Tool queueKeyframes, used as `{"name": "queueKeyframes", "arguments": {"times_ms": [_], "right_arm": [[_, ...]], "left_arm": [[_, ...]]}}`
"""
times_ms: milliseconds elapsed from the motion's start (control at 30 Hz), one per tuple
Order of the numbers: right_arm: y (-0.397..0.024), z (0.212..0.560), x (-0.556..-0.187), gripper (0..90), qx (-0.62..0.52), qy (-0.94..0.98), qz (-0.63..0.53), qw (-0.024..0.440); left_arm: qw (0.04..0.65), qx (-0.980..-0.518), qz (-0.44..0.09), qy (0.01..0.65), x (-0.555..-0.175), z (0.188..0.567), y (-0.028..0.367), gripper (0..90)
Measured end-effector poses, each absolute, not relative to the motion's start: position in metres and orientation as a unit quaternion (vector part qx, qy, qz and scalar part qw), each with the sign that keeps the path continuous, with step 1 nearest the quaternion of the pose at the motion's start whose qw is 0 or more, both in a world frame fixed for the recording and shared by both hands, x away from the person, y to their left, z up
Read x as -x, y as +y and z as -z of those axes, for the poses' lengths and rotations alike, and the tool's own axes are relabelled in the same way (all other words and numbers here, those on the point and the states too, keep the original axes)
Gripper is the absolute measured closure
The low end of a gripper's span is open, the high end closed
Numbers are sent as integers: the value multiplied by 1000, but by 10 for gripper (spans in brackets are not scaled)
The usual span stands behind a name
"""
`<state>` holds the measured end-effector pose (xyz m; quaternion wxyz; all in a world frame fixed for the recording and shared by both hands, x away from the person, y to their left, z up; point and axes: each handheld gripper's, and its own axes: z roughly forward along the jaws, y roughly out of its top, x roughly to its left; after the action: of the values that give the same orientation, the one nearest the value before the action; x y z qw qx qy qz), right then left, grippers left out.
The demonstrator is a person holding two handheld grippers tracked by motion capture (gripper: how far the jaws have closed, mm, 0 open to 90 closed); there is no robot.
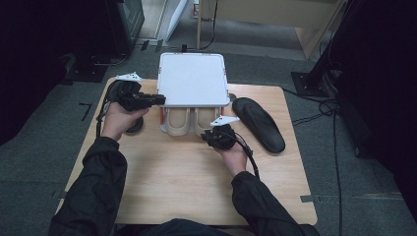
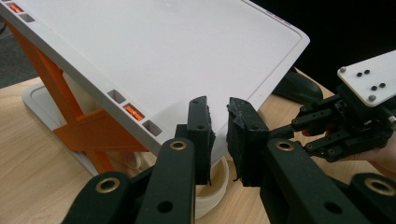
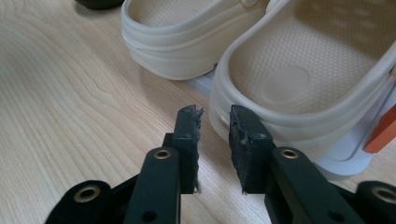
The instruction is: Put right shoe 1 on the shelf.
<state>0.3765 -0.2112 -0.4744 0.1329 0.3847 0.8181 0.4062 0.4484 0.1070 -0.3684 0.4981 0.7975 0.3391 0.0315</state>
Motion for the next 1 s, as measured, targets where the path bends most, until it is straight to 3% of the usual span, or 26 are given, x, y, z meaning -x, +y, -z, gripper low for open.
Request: {"name": "queueKeyframes", "arguments": {"times_ms": [267, 533, 1000], "right_arm": [[-218, 466, -370, 689, -382, 814, -420, 123], [-228, 468, -351, 547, -377, 807, -443, 106], [-254, 466, -332, 445, -377, 804, -453, 78]], "left_arm": [[499, -797, -17, 341, -448, 367, 106, 701], [488, -802, -13, 345, -446, 361, 103, 559], [497, -796, -47, 343, -429, 344, 121, 467]]}}
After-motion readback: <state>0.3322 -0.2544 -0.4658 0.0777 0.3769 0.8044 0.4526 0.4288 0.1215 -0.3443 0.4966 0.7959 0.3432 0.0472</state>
